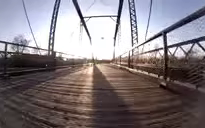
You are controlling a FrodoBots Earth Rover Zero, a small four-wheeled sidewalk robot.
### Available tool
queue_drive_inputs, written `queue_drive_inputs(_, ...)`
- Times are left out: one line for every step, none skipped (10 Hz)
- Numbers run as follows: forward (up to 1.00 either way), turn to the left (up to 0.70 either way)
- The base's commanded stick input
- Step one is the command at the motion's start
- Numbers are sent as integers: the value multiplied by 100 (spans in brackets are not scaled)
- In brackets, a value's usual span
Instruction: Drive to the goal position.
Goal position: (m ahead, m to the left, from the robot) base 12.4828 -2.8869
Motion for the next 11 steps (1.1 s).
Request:
queue_drive_inputs(70,0)
queue_drive_inputs(70,0)
queue_drive_inputs(70,0)
queue_drive_inputs(70,0)
queue_drive_inputs(70,0)
queue_drive_inputs(70,0)
queue_drive_inputs(70,0)
queue_drive_inputs(70,0)
queue_drive_inputs(70,0)
queue_drive_inputs(70,0)
queue_drive_inputs(70,0)
